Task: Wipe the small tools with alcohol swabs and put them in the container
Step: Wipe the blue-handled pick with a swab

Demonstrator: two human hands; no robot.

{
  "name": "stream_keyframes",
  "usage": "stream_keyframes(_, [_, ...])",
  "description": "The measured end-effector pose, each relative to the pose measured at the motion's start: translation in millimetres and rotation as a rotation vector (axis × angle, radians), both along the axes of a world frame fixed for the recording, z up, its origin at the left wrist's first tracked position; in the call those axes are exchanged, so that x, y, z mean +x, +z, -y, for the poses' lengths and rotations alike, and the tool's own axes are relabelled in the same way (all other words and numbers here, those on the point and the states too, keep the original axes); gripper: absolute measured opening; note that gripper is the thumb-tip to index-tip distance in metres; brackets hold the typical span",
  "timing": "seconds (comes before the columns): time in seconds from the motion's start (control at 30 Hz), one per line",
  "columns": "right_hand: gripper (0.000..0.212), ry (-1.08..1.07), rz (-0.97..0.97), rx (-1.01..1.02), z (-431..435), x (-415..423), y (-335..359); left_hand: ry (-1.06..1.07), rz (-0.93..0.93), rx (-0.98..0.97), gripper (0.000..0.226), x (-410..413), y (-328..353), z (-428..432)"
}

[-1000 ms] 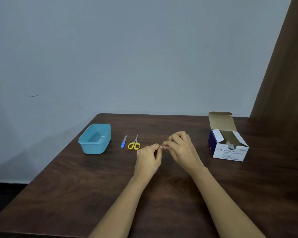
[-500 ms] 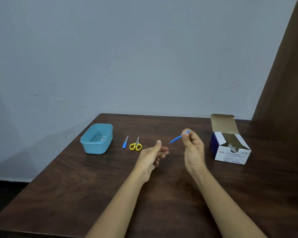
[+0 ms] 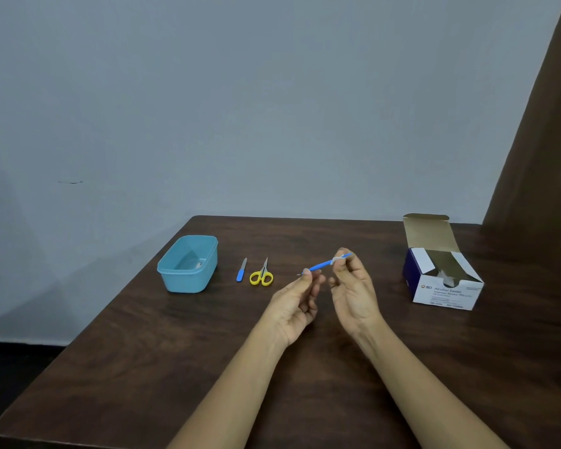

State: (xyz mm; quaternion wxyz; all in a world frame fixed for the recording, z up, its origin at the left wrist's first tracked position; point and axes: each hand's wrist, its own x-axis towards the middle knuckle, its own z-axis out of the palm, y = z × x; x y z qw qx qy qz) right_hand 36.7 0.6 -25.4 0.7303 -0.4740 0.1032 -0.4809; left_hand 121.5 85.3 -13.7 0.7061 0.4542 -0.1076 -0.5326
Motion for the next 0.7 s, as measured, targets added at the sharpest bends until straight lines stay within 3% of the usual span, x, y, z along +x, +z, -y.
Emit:
stream_keyframes(0.17, [0.042,0.028,-0.028,-0.053,-3,1,0,0.018,-0.095,-0.016,0.027,2,0,2])
stream_keyframes(0.27, [0.042,0.053,-0.014,-0.065,-7,-1,3,0.022,-0.128,-0.018,0.019,2,1,2])
stream_keyframes(0.43, [0.005,0.071,0.009,-0.078,-17,-3,8,0.022,-0.140,-0.047,0.015,2,1,2])
stream_keyframes(0.5, [0.011,0.067,0.005,-0.076,-19,-2,8,0.029,-0.146,-0.048,0.010,1,3,1])
stream_keyframes(0.7, [0.003,0.052,0.026,-0.114,-16,-1,9,0.059,-0.161,-0.060,0.009,1,8,0])
